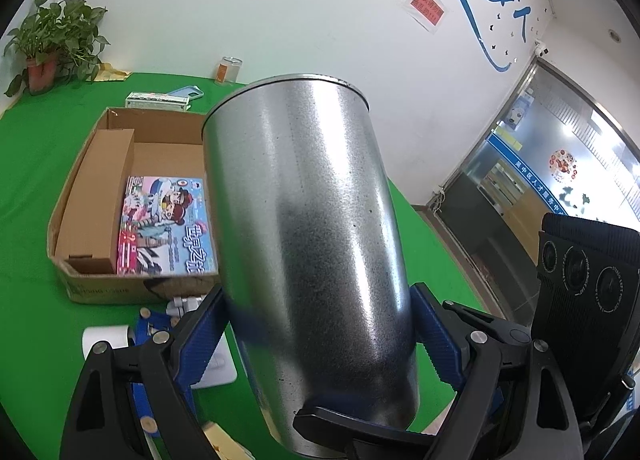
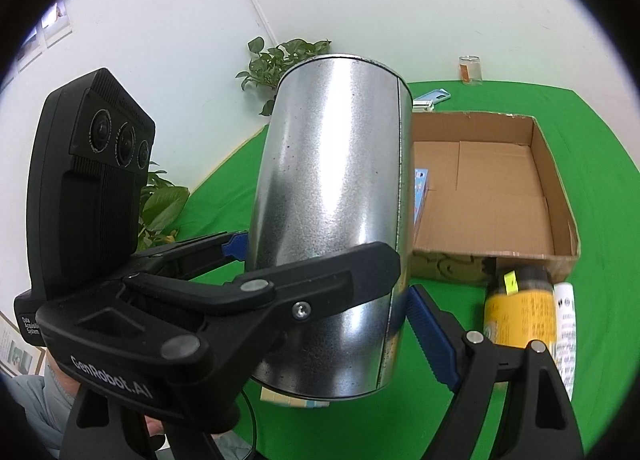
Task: Organize rigid objects
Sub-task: 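Carry the canister with both grippers and set it upright in the box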
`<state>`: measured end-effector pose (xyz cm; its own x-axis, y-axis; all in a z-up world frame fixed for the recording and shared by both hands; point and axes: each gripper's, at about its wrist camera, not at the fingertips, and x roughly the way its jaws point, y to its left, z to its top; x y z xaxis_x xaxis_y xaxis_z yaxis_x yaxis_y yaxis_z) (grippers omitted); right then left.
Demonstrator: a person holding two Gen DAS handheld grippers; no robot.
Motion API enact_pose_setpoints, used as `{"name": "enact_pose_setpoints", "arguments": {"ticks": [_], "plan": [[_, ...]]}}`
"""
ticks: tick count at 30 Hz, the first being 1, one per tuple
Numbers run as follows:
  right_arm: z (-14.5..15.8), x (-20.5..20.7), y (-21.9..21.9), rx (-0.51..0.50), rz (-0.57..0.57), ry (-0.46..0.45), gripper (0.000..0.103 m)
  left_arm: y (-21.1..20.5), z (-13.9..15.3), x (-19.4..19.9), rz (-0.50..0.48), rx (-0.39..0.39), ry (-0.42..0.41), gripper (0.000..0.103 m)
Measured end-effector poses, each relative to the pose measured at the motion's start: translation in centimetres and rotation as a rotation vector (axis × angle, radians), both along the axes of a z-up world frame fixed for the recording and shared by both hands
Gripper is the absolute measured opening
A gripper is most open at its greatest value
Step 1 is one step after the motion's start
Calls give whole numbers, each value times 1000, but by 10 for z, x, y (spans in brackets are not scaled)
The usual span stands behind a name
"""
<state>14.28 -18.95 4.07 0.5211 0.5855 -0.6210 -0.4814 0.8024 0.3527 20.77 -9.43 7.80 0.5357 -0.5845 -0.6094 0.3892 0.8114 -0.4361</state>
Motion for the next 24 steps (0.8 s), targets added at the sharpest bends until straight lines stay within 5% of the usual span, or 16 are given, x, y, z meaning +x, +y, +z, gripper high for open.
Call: {"name": "enact_pose_setpoints", "arguments": {"ticks": [11,24], "plan": [[4,48,3,-20,-28,-7,84,-16,5,72,-19,54,-7,86],[-20,129,4,-25,-57,133,84,-23,-38,185,-31,59,130,86]]}}
